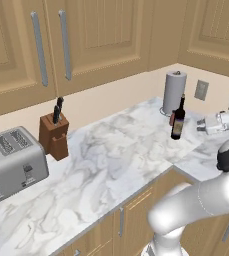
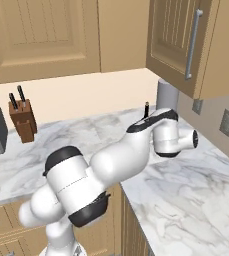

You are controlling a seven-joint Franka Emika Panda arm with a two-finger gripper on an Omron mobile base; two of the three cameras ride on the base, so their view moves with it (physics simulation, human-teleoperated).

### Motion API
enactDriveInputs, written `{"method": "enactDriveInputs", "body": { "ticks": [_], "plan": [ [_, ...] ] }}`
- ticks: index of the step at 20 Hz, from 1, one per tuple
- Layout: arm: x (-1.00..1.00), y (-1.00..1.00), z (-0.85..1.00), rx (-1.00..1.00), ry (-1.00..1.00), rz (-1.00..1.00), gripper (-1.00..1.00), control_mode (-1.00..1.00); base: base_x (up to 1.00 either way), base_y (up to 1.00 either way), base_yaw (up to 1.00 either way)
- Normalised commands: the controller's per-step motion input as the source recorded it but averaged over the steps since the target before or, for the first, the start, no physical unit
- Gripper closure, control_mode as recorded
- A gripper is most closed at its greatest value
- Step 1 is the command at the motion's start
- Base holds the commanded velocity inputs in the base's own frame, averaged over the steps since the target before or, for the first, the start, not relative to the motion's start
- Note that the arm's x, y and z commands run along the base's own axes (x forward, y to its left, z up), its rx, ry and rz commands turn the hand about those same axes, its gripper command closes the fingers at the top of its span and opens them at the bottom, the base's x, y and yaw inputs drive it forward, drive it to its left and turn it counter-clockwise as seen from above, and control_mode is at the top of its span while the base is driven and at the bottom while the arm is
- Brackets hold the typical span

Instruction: Place the drinks on the dining counter in a tight cluster.

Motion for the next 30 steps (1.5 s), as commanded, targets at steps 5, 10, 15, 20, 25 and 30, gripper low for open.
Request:
{"method": "enactDriveInputs", "body": {
  "ticks": [5, 10, 15, 20, 25, 30],
  "plan": [
    [0.17, -0.12, 0.00, 0.00, 0.00, 0.00, -1.00, -1.00, 0.00, 0.00, 0.00],
    [0.20, 0.00, 0.00, 0.00, 0.00, -0.07, -1.00, -1.00, 0.00, 0.00, 0.00],
    [0.17, 0.00, -0.04, 0.00, 0.00, 0.00, -1.00, -1.00, 0.00, 0.00, 0.00],
    [0.12, 0.00, -0.22, 0.00, -0.02, 0.00, -1.00, -1.00, 0.00, 0.00, 0.00],
    [0.21, 0.00, -0.26, 0.00, -0.01, 0.00, -1.00, -1.00, 0.00, 0.00, 0.00],
    [0.15, 0.00, -0.04, 0.00, -0.02, 0.00, -1.00, -1.00, 0.00, 0.00, 0.00]
  ]
}}
